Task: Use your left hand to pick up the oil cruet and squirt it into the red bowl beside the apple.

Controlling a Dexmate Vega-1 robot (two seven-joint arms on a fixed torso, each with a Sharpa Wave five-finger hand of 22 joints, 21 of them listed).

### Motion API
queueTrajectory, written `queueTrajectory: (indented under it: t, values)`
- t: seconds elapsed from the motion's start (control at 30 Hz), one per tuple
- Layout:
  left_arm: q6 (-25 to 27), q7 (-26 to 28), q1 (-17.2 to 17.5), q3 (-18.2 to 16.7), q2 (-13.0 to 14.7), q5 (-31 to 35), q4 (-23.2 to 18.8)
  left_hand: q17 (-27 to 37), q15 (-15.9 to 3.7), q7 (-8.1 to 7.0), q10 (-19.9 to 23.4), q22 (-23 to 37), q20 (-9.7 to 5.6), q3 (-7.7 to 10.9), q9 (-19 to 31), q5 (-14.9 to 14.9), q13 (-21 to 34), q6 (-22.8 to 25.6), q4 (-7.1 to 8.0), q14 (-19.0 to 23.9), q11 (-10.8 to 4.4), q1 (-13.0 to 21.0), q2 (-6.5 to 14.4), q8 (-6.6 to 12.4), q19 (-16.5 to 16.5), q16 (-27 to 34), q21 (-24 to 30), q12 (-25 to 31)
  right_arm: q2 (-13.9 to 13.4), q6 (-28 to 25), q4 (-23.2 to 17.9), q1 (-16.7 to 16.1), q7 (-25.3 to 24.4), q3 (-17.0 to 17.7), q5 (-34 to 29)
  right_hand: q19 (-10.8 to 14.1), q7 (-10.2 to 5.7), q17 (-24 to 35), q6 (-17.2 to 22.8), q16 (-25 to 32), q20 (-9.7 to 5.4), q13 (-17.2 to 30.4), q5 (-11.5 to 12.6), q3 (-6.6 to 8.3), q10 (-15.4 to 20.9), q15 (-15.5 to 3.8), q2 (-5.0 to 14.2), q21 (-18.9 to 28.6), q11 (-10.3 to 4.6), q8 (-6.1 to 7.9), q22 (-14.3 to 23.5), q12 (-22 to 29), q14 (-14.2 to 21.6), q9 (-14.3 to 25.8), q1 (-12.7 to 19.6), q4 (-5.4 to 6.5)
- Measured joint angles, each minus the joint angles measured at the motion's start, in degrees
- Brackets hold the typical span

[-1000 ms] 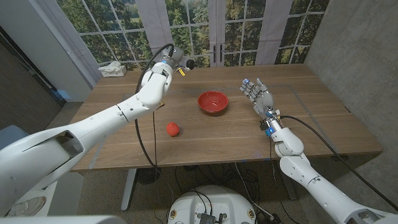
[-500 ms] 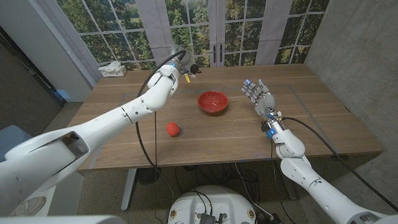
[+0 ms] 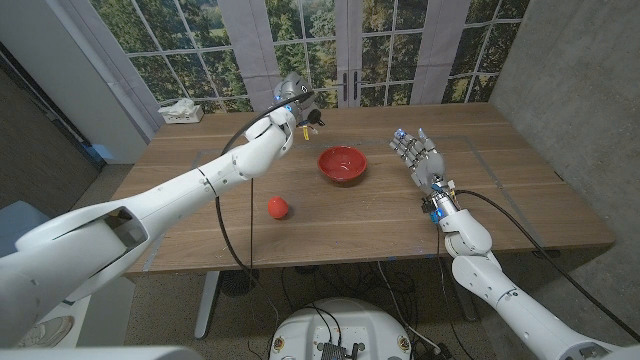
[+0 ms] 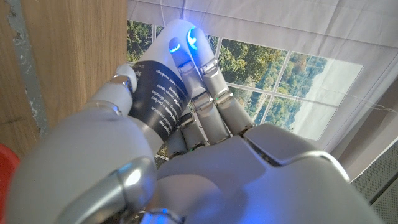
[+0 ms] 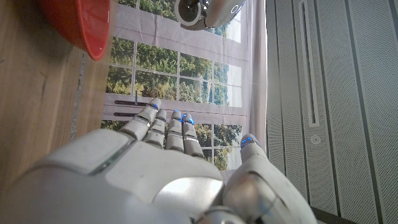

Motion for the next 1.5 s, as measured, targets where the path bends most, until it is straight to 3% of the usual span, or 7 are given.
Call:
queueTrajectory:
  t: [0.83, 1.3, 1.5]
  values:
    - [-8.7, -0.5, -3.0, 3.8, -0.2, 9.6, 2.2, 0.0, 0.00, -0.22, 0.9, 0.0, 0.42, -0.05, 0.0, -0.2, 0.0, 1.0, -0.03, 0.0, -0.09, 1.5, 0.0, -0.20, -0.4, 0.1, 0.4, -0.6, -0.4, 1.0, -1.1, -0.1, 0.8, 0.0, -0.5, 0.4, 0.23, -0.3, 0.2, 0.0, 0.42, 0.0, 0.0, 0.00, 0.0, 0.21, 0.00, -0.2, 0.00, 0.00, 0.0, 0.0, 0.2, 0.0, 0.0, 0.00]
    - [-9.5, -1.7, -4.7, 5.3, -1.0, 12.0, 4.8, 0.2, 0.00, -0.42, 0.9, 0.3, 0.61, 0.11, 0.0, -0.2, 0.1, 1.2, -0.17, 0.0, -0.09, 1.7, 0.0, -0.21, -1.4, -0.1, 0.4, -0.1, -0.4, 1.1, -0.9, 0.1, 0.7, 0.0, -0.6, 0.4, 0.21, -0.3, 0.2, 0.0, 0.42, 0.0, 0.0, 0.00, 0.0, 0.21, 0.00, -0.2, 0.00, 0.00, 0.0, 0.0, 0.2, 0.0, 0.0, 0.00]
    - [-8.2, -0.4, -4.8, 5.8, -1.2, 12.8, 6.0, 0.4, -0.90, -0.43, 0.9, 0.6, 0.63, 1.04, 0.0, -0.3, 0.1, 1.2, -0.17, 0.9, -0.09, 0.6, 1.1, 0.26, -1.9, 0.0, 1.8, 0.5, -0.4, 1.2, -0.6, 0.3, 0.7, 0.0, -0.7, 0.4, 0.21, -0.3, 0.2, 0.0, 0.41, 0.0, 0.0, 0.26, 0.0, 0.21, 0.00, -0.2, 0.00, 0.00, 0.0, 0.0, 0.2, 0.0, 0.0, -0.25]
